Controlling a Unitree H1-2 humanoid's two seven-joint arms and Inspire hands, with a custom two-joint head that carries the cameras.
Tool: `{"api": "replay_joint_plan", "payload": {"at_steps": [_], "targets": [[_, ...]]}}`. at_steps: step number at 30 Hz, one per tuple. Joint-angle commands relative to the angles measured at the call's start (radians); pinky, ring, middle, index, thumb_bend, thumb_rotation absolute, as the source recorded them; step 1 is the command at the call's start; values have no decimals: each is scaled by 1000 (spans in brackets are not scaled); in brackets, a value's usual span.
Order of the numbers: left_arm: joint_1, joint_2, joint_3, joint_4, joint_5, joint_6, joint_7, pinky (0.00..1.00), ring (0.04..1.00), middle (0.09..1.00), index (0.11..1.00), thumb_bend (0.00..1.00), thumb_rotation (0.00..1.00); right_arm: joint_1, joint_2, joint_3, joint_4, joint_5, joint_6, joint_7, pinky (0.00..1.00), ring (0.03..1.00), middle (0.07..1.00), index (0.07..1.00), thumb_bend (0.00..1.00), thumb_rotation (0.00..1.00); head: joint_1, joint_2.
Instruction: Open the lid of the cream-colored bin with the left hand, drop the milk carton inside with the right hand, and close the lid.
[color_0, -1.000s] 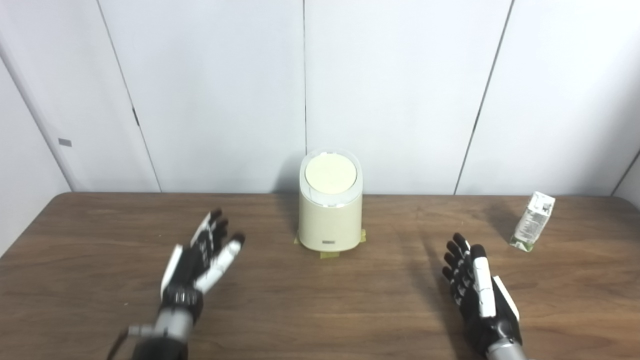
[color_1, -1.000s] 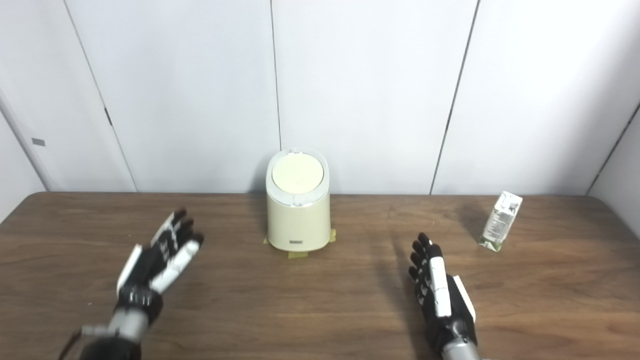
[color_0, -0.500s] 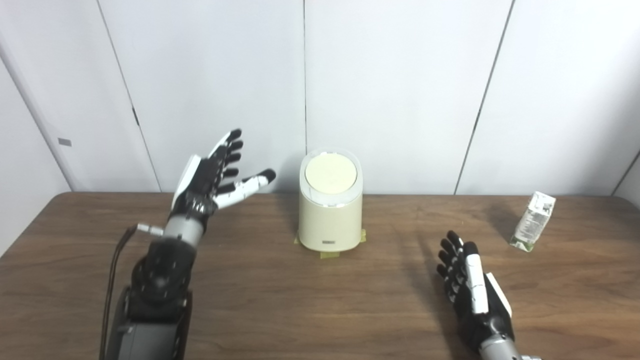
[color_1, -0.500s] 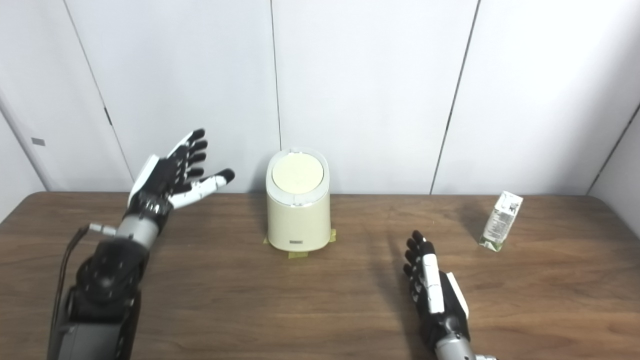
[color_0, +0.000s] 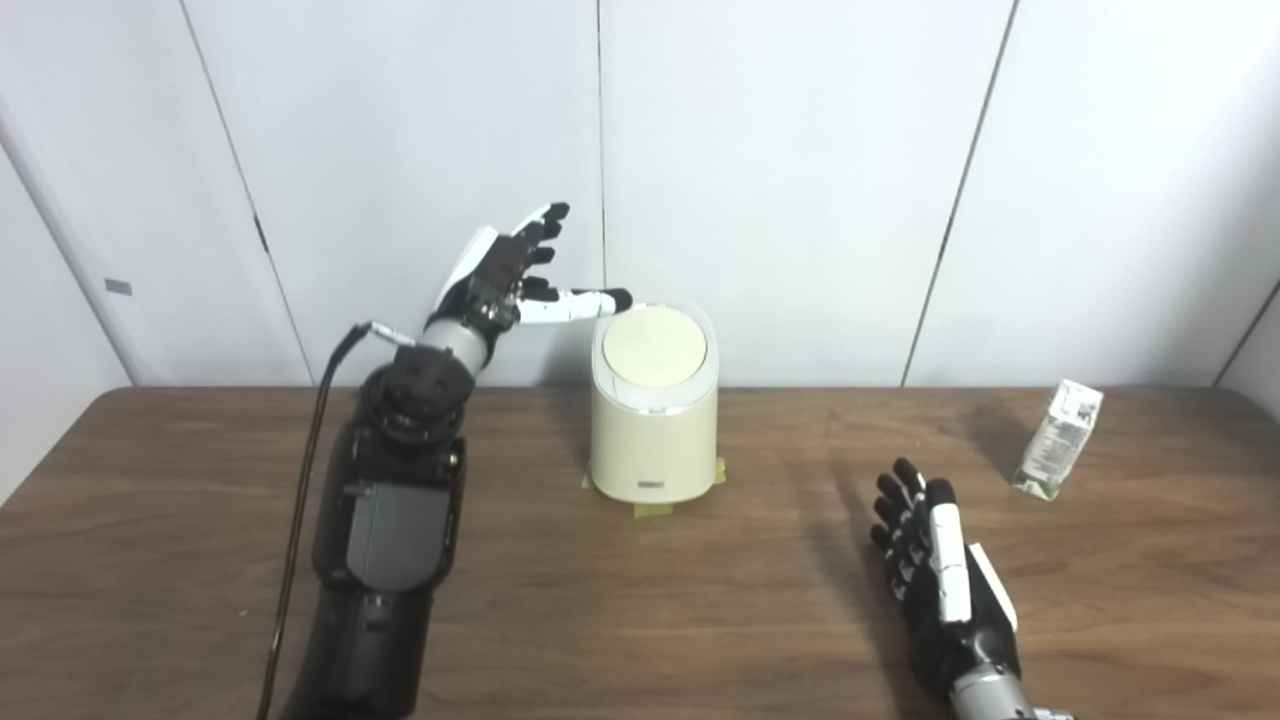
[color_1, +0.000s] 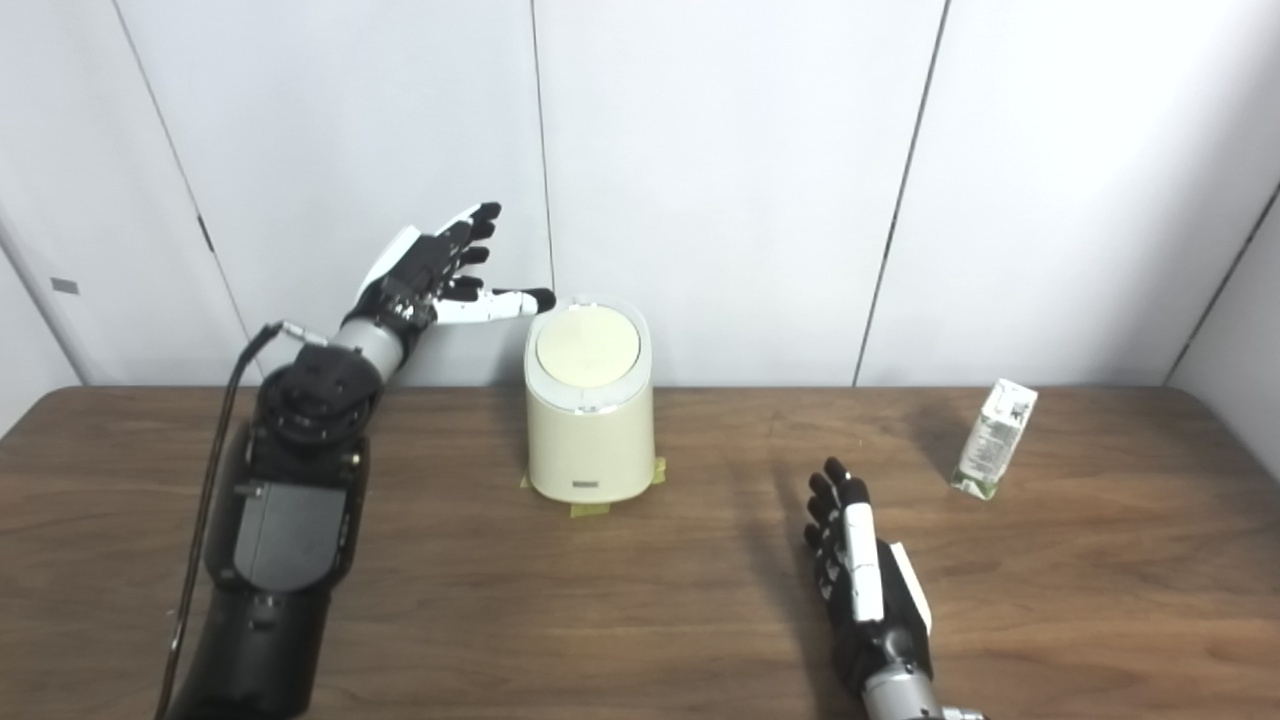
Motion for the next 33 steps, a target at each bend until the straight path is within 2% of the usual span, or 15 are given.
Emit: {"api": "replay_joint_plan", "payload": {"at_steps": [1, 4, 8, 15, 19, 26, 33], "targets": [[-89, 18, -28, 27, 31, -6, 13, 832, 929, 978, 976, 826, 162, -37, -1, 5, -7, -4, -59, 14, 1000, 996, 982, 1000, 601, 1000, 1, -2], [-119, 32, -80, 78, 40, -6, 56, 795, 932, 973, 973, 839, 128, -38, -1, 8, 0, -4, -72, 15, 1000, 998, 981, 1000, 590, 1000, -2, 0], [-150, 57, -152, 133, 40, -24, 104, 794, 937, 963, 960, 840, 107, -40, 3, 10, -8, -7, -66, 7, 1000, 992, 978, 1000, 590, 1000, -10, 13], [-195, 93, -261, 206, 52, -64, 148, 799, 950, 996, 984, 880, 7, -44, 11, 11, -14, -17, -64, -3, 1000, 992, 974, 1000, 579, 1000, -9, 13], [-214, 104, -303, 232, 47, -66, 160, 754, 948, 1000, 975, 885, 7, -47, 17, 9, -17, -22, -57, -9, 1000, 991, 971, 1000, 579, 1000, -8, 18], [-208, 125, -362, 222, 47, -86, 154, 761, 949, 1000, 991, 883, 19, -53, 21, 10, -15, -30, -53, -10, 1000, 987, 968, 1000, 577, 1000, -11, 26], [-196, 151, -399, 216, 55, -106, 155, 759, 917, 962, 949, 903, 60, -54, 19, 11, -10, -31, -62, -4, 1000, 992, 976, 1000, 571, 1000, -20, 28]]}}
